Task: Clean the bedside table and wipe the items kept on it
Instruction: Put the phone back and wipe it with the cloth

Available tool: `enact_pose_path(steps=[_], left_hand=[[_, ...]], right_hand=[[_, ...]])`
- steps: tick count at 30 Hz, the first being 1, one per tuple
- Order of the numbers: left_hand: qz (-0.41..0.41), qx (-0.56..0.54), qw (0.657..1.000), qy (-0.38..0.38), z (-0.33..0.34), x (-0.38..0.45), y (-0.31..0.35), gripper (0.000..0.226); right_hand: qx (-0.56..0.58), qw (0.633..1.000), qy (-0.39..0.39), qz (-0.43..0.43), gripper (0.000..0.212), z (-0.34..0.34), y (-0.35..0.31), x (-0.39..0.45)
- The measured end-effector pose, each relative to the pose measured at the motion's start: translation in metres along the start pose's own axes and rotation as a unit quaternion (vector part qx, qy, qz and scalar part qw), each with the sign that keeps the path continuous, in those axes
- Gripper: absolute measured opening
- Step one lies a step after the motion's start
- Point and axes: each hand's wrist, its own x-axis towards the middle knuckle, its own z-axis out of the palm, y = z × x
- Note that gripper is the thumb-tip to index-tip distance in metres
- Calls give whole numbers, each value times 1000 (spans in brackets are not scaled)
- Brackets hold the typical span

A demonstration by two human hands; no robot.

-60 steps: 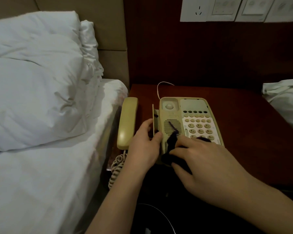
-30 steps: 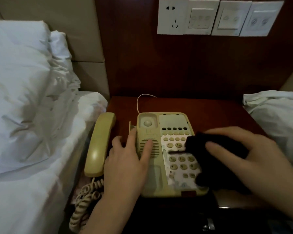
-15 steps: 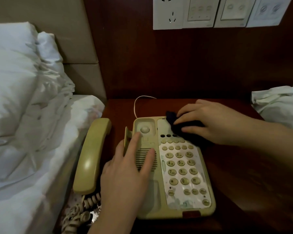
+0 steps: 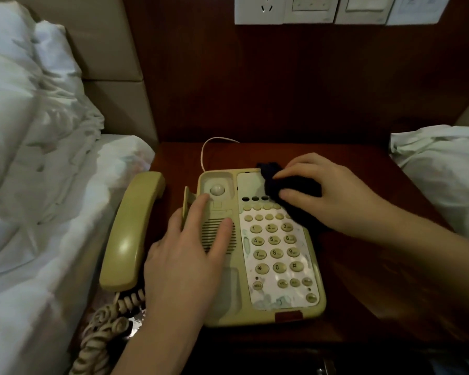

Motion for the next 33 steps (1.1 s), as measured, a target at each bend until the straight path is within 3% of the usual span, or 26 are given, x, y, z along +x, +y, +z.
enact_pose_path(steps=[2,7,12,19,26,33], left_hand=[[0,-6,1000,2,1,0,-1,62],[2,-19,1000,3,2,1,-2,64],[7,-30,1000,1,0,0,-5,65],[7,-29,1000,10,3,0,-5,65],[11,-31,999,8,3,0,-6,67],[13,-28,999,9,3,1,-6,67]], right_hand=[[40,998,37,37,31,6,-3,-25],[68,993,28,87,26,17,-23,-88],[109,978,96,153,25,19,-23,-55],[127,974,21,185,21,14,-24,-77],[84,975,89,187,25,16,-26,-44],[137,973,25,183,20,17,-28,-85]])
